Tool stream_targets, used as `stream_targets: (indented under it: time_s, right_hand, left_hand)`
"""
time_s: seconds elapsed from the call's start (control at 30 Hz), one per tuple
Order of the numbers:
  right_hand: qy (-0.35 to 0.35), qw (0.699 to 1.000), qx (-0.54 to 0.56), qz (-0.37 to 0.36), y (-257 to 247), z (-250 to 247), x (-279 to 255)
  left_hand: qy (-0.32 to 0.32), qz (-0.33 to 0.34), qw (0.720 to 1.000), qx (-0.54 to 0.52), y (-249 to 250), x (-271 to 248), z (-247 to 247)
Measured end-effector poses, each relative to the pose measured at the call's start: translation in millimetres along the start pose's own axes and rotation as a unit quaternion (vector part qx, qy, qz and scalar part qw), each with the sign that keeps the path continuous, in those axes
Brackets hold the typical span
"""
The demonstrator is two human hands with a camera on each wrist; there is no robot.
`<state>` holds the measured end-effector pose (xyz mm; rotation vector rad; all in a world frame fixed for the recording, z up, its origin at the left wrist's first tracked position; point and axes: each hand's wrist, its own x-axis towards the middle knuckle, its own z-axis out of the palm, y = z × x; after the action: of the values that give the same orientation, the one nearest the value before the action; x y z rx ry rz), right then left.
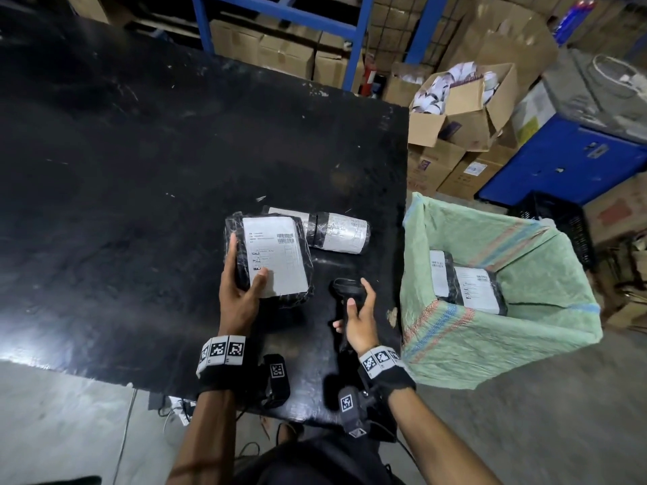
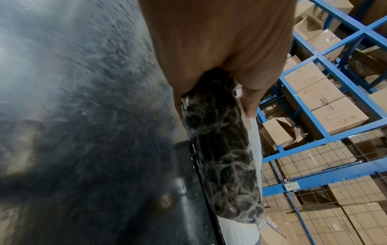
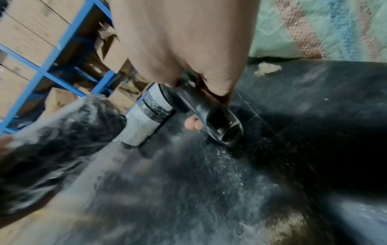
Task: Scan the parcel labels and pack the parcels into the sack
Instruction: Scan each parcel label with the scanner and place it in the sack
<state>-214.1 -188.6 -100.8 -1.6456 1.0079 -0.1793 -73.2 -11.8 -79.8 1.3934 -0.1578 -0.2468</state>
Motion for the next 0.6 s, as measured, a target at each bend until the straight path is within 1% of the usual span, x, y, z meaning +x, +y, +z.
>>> stream_targets:
  time_s: [0.1,0.2,0.3,0.37,0.43,0.47,0.53,0.6]
  right_hand:
    - [0.01,1.0,-0.029,-0.001,2,8,5]
    - [0.012,0.998,-0.056,-0.009,9,11,8]
    - [-0.001,0.995,-0.098,0.0,17,8,11]
    - [0.017,0.991,-0.134,0.004,19,0,10]
    - [0.038,0.989,-0.138,-0.031,12,-9,0]
    - [0.044,0.988,-0.131,-0.063,7,-16,-5]
    - [0.04,0.986,-0.115,-0.114,-8,-30,-13]
    - [0.022,0.984,-0.105,-0.145,-30,-45,-18]
  left_hand:
    - [0.009,-0.013,1.0,-0.018,1,-6,-2]
    - [0.0,-0.016,1.0,-0.024,0,-9,-3]
    - [-0.011,-0.025,0.999,-0.028,-1,-12,1]
    - [-0.021,-0.034,0.999,-0.034,-1,-13,8]
    - [-0.031,-0.037,0.998,-0.038,-1,-11,17]
    - [-0.037,-0.035,0.998,-0.038,-1,-10,24]
    - [-0.058,-0.031,0.997,-0.042,2,-9,41]
    - [-0.083,-0.028,0.995,-0.051,6,-8,60]
